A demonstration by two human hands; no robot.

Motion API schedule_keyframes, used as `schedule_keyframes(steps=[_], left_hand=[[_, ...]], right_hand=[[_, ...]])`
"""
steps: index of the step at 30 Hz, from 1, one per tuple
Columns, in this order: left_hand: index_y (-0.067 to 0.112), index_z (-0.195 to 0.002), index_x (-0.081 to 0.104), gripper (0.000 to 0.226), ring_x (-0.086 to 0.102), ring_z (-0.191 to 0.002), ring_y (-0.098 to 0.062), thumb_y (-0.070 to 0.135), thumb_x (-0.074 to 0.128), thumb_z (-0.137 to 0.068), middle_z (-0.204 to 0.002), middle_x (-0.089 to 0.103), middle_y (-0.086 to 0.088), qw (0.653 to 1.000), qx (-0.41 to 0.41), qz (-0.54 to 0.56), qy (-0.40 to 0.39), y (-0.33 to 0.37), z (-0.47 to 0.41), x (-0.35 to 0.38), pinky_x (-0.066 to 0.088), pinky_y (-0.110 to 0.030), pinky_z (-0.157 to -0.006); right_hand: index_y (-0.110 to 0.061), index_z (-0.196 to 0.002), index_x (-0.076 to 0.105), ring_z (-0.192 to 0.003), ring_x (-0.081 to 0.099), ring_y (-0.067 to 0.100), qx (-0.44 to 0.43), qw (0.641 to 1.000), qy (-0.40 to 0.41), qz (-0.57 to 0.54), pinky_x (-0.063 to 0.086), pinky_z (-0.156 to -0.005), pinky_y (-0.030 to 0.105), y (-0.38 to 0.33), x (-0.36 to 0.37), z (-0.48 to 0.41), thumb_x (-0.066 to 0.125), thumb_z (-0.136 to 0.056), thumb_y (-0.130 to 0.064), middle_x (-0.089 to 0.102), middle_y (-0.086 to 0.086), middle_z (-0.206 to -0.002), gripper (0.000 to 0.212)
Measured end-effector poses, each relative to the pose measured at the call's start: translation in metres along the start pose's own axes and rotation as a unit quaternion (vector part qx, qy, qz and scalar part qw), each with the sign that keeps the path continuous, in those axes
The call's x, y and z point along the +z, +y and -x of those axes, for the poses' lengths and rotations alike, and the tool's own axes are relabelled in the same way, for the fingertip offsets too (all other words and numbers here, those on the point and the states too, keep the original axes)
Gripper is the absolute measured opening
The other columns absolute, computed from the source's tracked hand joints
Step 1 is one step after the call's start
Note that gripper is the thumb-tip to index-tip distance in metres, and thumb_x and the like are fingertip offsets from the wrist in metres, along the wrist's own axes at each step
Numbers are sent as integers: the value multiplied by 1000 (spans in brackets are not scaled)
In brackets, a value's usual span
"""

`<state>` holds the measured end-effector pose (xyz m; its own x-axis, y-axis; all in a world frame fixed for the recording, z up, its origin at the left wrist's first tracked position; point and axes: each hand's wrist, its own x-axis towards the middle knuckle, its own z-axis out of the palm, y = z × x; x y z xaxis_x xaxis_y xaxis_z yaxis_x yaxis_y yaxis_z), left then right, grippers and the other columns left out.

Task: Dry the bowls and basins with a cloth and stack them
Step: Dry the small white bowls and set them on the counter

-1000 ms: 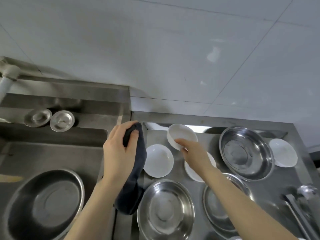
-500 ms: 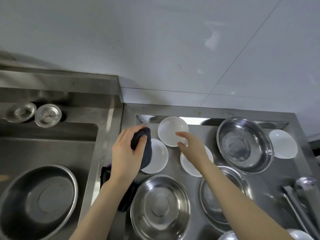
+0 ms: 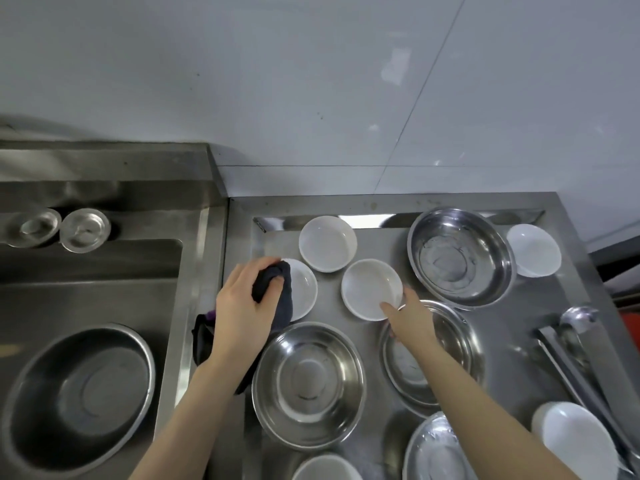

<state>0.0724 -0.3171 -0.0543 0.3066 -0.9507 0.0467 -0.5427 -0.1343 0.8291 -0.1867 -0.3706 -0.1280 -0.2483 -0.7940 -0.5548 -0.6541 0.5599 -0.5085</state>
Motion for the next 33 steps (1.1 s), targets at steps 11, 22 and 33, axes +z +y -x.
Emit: schedule_keyframes(steps=[11, 22, 33], left_hand=[[25, -112, 64, 31, 55, -98, 11, 7, 65, -88, -104, 64, 15, 999, 8, -9, 39, 21, 38, -37, 36, 1, -82], [30, -103, 57, 21, 58, -88, 12, 17, 67, -90, -91, 63, 21, 977, 19, 71, 199, 88, 114, -122, 41, -3, -72], [34, -103, 55, 26, 59, -93, 7, 18, 68, -87, -93, 64, 23, 966, 189, 50, 169, 191, 167, -134, 42, -6, -80]], right_hand=[[-17, -144, 40, -64, 68, 24, -19, 982, 17, -189, 60, -55, 31, -4, -11, 57, 51, -94, -6, 55, 7, -95, 52], [-21, -136, 50, -65, 74, 30, -178, 940, -61, -284, 63, -66, 44, -36, -38, 196, 58, -89, -2, 66, 20, -99, 52], [-20, -136, 51, -67, 74, 31, -241, 914, -110, -308, 63, -65, 42, -38, -58, 283, 54, -90, 0, 69, 19, -89, 50]])
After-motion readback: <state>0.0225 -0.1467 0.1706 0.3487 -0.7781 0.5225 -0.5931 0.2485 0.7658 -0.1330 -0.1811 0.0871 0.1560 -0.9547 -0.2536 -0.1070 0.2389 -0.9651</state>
